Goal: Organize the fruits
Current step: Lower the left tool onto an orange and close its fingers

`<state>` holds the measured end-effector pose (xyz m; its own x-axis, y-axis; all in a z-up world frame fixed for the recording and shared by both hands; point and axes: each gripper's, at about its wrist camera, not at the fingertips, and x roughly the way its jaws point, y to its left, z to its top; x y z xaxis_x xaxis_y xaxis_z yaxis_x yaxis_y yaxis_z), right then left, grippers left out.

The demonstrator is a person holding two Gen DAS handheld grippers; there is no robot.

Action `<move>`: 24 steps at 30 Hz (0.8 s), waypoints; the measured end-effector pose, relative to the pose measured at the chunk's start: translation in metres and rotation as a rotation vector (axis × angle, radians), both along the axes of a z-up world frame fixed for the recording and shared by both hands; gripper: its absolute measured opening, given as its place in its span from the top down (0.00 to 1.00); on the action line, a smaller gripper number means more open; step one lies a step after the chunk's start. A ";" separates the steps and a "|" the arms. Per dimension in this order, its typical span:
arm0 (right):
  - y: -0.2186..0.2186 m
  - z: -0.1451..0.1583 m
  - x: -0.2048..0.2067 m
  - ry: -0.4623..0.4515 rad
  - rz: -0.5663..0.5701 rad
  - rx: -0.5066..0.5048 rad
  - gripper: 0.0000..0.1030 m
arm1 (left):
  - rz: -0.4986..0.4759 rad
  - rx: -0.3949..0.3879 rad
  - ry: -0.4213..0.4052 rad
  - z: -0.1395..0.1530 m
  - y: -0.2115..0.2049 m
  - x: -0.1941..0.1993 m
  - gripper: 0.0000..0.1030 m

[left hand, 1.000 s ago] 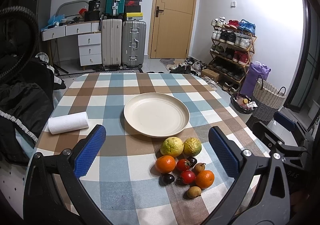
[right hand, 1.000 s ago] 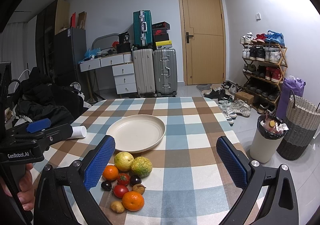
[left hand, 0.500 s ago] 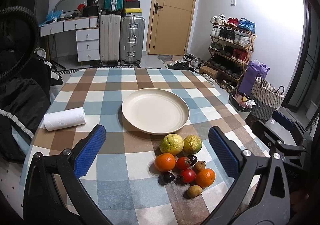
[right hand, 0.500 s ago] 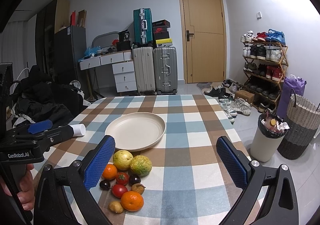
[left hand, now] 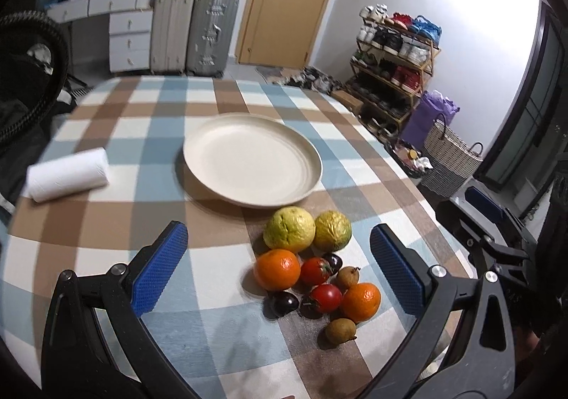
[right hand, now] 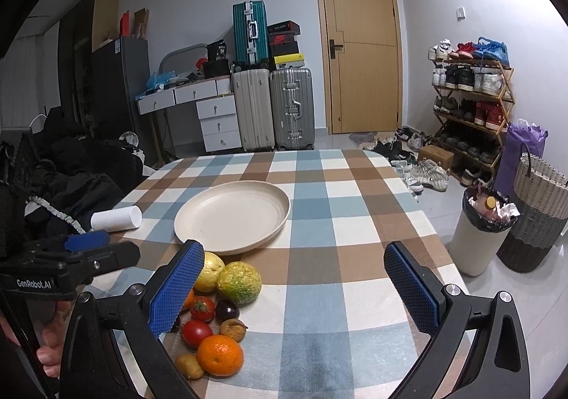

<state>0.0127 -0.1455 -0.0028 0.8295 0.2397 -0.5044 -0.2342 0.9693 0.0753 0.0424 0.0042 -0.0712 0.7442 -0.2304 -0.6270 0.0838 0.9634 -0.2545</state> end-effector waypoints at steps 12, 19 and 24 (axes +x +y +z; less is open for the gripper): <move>-0.004 -0.017 0.025 0.051 -0.011 0.013 0.00 | -0.071 -0.154 0.157 -0.053 0.017 0.040 0.01; -0.001 -0.025 0.032 0.074 -0.011 0.011 0.00 | -0.118 -0.235 0.202 -0.072 0.019 0.059 0.14; 0.000 -0.029 0.037 0.085 -0.011 0.013 0.00 | -0.161 -0.277 0.237 -0.082 0.017 0.072 0.32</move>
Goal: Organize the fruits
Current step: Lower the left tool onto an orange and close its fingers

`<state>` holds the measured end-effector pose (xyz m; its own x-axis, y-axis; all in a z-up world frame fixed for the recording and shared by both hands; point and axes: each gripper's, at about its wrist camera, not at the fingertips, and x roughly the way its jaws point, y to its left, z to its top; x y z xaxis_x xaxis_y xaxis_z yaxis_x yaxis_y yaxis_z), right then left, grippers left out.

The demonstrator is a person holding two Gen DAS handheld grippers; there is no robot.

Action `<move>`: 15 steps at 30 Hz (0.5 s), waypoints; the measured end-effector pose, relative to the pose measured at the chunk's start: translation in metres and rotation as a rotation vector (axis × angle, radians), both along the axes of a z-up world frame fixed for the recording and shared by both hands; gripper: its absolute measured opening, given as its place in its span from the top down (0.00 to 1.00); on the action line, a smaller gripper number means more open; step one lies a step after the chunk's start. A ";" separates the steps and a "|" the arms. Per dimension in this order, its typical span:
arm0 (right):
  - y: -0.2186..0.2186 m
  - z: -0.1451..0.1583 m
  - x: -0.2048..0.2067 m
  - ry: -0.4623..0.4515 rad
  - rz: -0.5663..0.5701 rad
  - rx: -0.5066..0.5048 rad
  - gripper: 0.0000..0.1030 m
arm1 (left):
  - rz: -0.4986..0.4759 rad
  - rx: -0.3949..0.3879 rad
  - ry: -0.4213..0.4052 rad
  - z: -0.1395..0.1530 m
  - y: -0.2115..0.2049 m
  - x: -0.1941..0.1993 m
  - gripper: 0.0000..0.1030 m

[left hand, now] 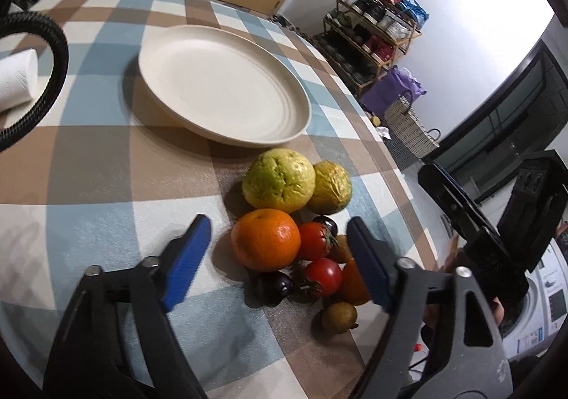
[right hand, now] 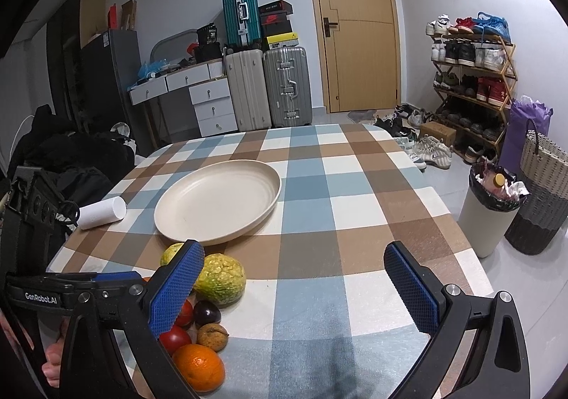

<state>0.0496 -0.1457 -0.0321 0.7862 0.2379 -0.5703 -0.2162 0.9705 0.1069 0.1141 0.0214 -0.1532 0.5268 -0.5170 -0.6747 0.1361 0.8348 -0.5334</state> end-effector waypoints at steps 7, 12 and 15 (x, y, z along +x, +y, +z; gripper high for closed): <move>0.001 -0.002 0.003 0.008 0.005 0.000 0.00 | -0.009 -0.049 0.020 -0.006 -0.002 0.007 0.51; 0.004 -0.005 0.005 0.015 0.013 -0.001 0.00 | -0.009 -0.069 0.052 -0.015 0.005 0.015 0.62; 0.008 -0.006 0.006 0.019 0.021 -0.003 0.00 | -0.008 -0.083 0.051 -0.018 0.006 0.018 0.62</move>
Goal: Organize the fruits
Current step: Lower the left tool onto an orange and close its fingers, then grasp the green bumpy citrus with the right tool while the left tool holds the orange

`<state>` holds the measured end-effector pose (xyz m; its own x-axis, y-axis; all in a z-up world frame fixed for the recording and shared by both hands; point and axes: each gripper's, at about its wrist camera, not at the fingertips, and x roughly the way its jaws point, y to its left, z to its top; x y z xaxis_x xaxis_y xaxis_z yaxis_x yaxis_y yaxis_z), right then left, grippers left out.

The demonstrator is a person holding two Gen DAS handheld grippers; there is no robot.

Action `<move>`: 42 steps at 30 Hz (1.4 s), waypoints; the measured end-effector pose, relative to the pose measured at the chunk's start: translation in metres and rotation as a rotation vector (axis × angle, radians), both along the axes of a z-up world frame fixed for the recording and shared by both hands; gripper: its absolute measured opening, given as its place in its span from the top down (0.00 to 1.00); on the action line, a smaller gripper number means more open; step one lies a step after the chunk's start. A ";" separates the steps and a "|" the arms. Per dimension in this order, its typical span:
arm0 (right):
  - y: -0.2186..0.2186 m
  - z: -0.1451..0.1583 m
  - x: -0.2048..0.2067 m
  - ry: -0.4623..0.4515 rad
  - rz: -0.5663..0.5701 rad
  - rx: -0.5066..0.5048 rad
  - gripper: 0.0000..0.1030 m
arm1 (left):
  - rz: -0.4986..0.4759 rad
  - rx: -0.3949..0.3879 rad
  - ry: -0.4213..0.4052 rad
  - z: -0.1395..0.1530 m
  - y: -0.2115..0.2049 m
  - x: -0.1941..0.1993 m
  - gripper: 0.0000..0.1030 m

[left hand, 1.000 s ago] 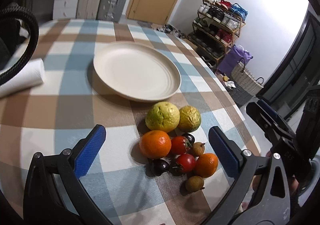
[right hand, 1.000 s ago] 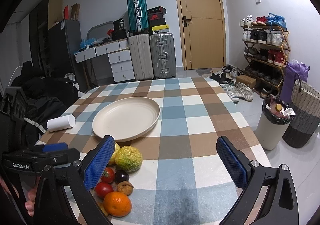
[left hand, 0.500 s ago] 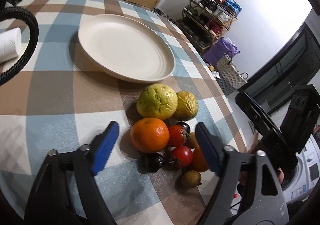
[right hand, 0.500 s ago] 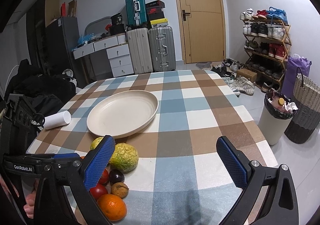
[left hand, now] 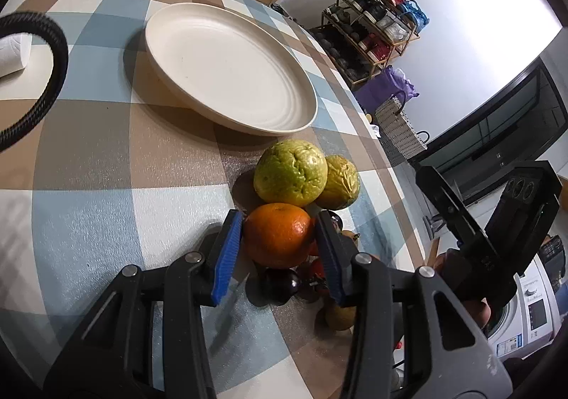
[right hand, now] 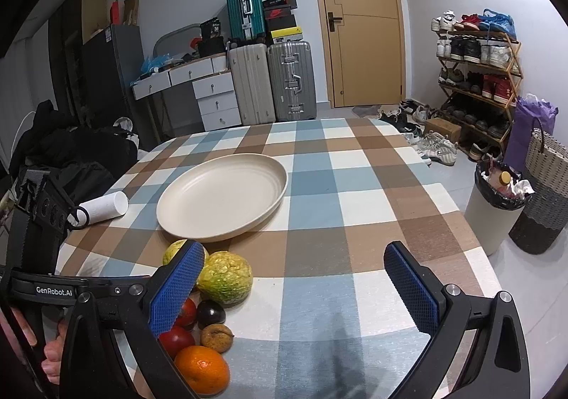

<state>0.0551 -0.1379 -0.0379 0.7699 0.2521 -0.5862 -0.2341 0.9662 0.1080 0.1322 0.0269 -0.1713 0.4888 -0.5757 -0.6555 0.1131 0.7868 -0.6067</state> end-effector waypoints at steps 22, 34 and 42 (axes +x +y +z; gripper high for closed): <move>0.021 -0.024 0.022 0.182 0.210 0.167 0.00 | -0.006 -0.066 0.000 -0.009 0.024 -0.009 0.63; 0.030 -0.046 0.044 0.305 0.291 0.249 0.09 | 0.016 -0.086 -0.023 0.002 0.040 -0.011 0.63; 0.030 -0.054 0.046 0.349 0.319 0.274 0.37 | 0.024 -0.086 -0.046 0.015 0.047 -0.019 0.63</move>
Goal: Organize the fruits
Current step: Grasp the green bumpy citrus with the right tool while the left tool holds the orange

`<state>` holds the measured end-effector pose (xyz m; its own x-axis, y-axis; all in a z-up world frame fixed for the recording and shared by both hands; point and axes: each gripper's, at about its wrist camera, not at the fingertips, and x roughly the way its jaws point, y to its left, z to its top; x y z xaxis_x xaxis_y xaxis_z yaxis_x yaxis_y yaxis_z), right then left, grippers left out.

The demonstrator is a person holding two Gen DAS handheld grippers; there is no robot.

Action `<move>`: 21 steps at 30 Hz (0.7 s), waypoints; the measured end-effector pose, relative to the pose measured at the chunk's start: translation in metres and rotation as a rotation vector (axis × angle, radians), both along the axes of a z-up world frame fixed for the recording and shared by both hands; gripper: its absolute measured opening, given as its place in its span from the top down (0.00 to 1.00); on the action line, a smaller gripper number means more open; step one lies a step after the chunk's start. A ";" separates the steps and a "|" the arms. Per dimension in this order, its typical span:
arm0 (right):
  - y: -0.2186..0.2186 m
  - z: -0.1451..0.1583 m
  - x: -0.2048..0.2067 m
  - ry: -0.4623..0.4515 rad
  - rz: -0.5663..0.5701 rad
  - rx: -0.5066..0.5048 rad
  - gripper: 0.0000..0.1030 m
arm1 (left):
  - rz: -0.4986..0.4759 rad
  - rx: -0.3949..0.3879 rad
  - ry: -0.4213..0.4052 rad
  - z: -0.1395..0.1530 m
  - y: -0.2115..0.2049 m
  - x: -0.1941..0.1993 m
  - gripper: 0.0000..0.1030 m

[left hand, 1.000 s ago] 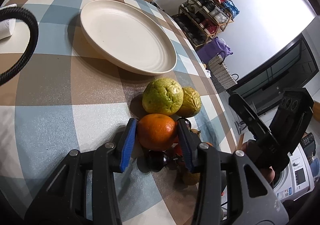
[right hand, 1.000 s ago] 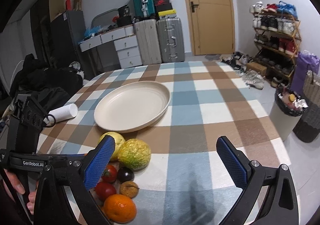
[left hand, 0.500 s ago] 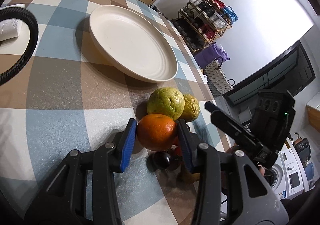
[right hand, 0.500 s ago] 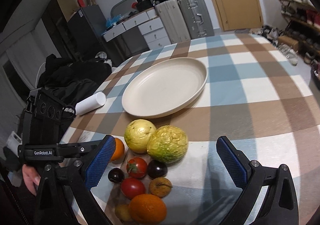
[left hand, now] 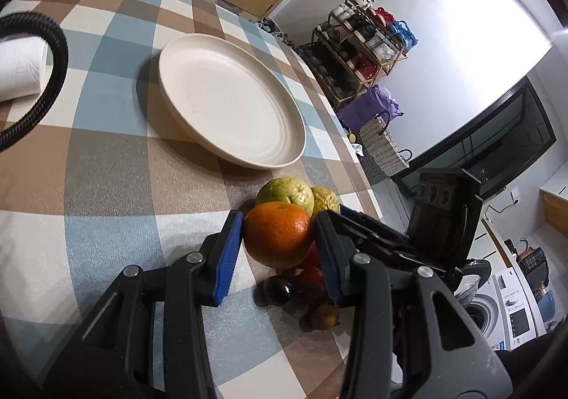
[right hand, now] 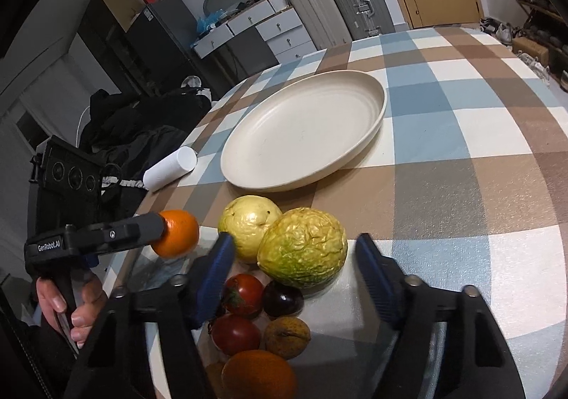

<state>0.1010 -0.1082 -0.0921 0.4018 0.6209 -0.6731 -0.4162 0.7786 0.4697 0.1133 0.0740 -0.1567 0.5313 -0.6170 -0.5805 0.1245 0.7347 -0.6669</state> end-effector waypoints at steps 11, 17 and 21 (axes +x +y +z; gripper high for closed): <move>-0.015 0.004 -0.006 -0.002 -0.026 0.041 0.50 | 0.019 0.037 -0.018 0.012 0.004 -0.002 0.63; -0.022 0.009 -0.009 -0.031 -0.038 0.076 0.50 | 0.021 0.037 -0.032 0.019 0.002 -0.002 0.63; -0.028 0.010 -0.007 -0.039 -0.057 0.103 0.50 | 0.025 0.048 -0.057 0.030 0.000 0.002 0.63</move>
